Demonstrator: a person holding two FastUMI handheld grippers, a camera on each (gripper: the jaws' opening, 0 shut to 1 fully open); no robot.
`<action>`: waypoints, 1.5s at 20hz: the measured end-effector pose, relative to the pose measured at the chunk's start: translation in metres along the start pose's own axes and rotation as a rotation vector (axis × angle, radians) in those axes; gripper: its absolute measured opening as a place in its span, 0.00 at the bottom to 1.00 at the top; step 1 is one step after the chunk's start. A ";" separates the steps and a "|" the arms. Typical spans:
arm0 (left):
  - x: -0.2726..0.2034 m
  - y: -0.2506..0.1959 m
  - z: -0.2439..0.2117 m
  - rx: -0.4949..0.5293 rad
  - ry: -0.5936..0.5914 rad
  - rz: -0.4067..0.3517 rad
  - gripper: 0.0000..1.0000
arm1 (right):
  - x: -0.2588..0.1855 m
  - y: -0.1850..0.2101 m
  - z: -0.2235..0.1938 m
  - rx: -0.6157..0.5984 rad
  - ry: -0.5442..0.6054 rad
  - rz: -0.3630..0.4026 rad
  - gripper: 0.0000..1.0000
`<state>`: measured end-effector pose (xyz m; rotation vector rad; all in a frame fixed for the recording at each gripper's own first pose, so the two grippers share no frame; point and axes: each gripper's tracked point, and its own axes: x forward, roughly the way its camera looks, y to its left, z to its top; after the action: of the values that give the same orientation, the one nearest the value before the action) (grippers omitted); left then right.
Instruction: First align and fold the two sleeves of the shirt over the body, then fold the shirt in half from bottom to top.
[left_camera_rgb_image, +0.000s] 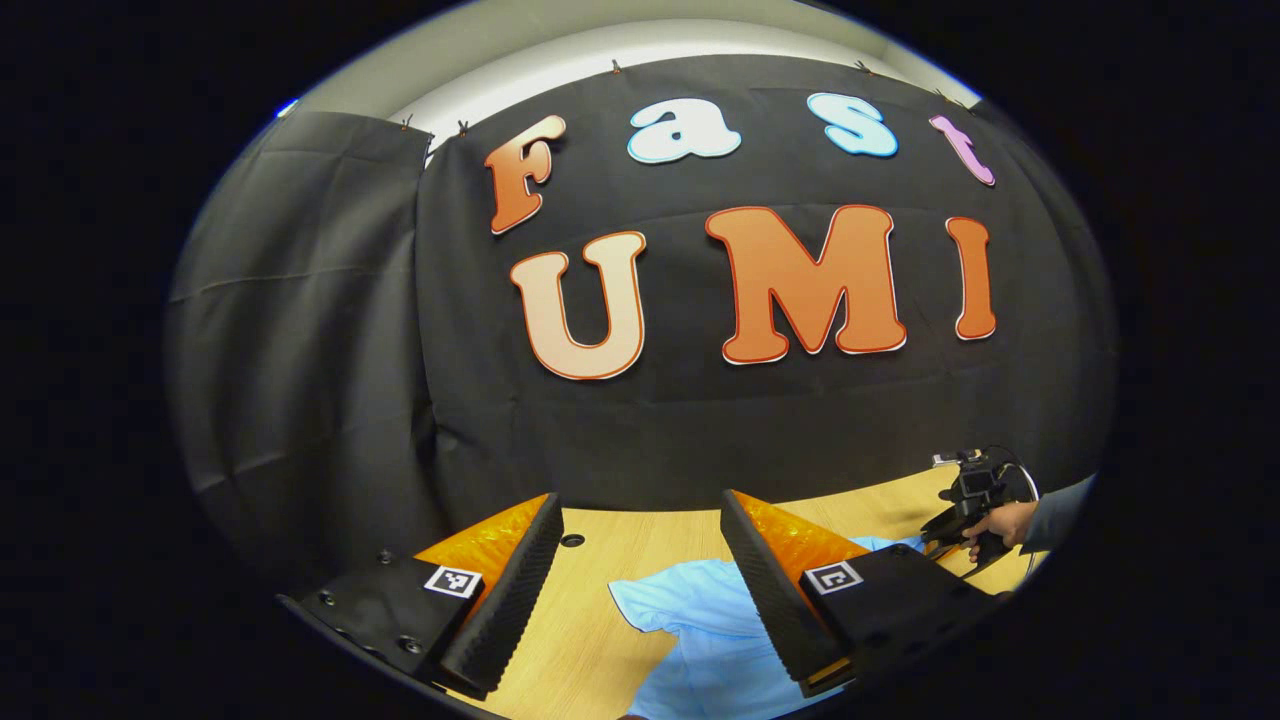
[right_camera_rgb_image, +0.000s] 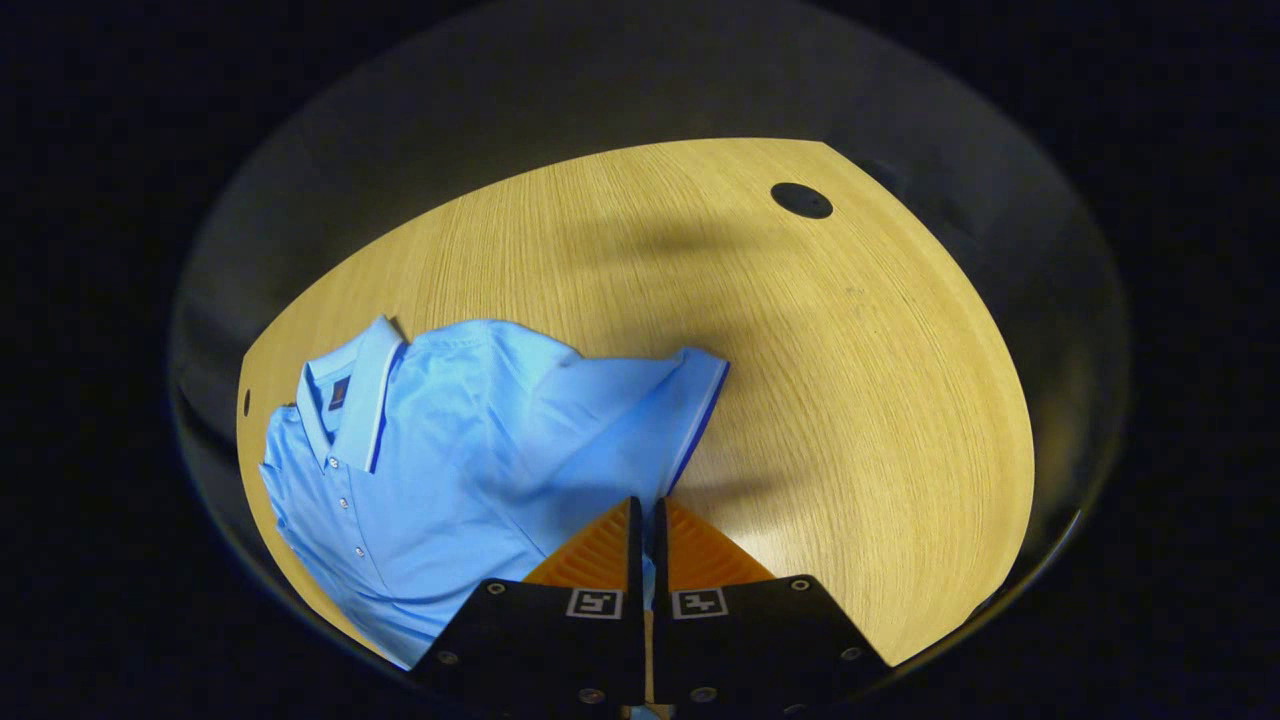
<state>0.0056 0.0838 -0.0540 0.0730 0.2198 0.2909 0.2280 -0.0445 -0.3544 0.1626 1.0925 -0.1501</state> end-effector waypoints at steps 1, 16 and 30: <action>-0.002 0.001 -0.002 0.005 0.002 0.004 1.00 | -0.004 0.007 0.003 0.011 -0.013 0.022 0.04; 0.009 0.031 -0.049 -0.044 0.137 0.070 0.99 | -0.039 0.118 -0.010 -0.082 -0.024 0.279 0.07; 0.115 0.028 -0.230 -0.354 0.643 -0.236 0.99 | -0.116 0.137 -0.013 -0.108 -0.273 0.214 0.67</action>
<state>0.0536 0.1537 -0.2980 -0.4012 0.8045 0.1053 0.1916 0.0970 -0.2493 0.1564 0.8031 0.0772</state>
